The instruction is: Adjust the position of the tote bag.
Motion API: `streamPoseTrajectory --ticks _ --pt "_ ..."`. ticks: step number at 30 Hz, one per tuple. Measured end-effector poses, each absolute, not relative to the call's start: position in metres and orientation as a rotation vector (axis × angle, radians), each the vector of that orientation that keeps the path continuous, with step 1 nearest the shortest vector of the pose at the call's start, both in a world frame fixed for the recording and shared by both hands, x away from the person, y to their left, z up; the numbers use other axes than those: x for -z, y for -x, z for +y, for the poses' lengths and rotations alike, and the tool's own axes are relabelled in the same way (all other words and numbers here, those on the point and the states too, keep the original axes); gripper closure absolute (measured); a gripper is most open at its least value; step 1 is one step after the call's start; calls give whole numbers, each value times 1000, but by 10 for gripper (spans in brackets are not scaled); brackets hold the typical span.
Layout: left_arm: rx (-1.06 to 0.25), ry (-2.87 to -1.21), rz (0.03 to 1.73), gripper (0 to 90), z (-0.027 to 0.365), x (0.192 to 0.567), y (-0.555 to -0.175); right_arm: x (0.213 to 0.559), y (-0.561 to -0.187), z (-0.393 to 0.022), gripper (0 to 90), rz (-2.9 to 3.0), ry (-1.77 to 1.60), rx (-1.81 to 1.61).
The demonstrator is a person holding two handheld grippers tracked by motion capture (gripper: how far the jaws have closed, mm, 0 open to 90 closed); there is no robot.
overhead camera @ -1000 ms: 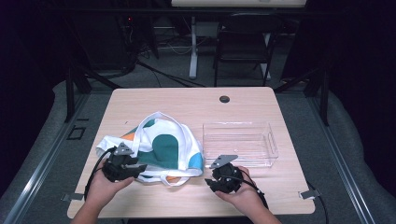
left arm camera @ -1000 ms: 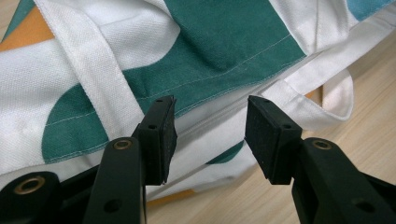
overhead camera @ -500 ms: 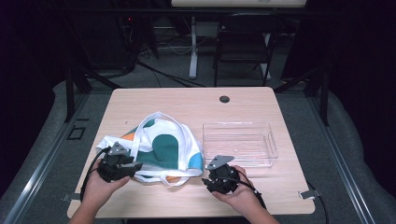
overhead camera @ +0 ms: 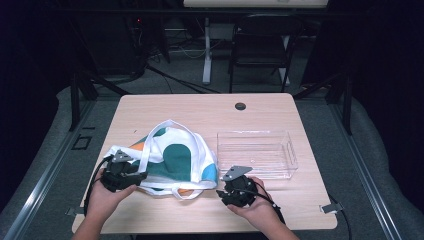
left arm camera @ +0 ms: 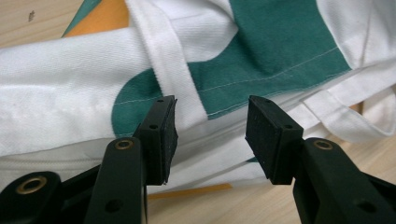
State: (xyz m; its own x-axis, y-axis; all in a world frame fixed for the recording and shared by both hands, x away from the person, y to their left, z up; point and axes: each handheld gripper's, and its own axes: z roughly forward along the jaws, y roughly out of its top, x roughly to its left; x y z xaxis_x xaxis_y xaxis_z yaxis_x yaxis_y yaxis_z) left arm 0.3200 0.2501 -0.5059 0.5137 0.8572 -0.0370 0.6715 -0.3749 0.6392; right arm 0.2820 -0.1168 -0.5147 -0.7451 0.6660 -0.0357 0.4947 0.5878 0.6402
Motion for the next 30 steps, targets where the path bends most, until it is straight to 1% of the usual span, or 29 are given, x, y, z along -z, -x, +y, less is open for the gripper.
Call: streamPoseTrajectory --ticks 6,9,16,21,23,30 --pt "-392 -2134 1285 529 253 508 -329 517 -282 -116 540 2545 -959 -904" --pt "-360 -2135 1298 532 252 510 -334 517 -282 -116 540 2545 -960 -903" --pt "-381 -2143 1301 531 249 515 -338 517 -282 -116 536 2547 -954 -905" --pt "-361 -2144 1302 535 248 518 -341 517 -281 -116 537 2547 -951 -906" --pt "-333 -2132 1309 547 249 519 -341 517 -281 -117 537 2545 -952 -906" --pt "-325 -2118 1325 610 251 519 -343 518 -281 -119 538 2536 -953 -901"
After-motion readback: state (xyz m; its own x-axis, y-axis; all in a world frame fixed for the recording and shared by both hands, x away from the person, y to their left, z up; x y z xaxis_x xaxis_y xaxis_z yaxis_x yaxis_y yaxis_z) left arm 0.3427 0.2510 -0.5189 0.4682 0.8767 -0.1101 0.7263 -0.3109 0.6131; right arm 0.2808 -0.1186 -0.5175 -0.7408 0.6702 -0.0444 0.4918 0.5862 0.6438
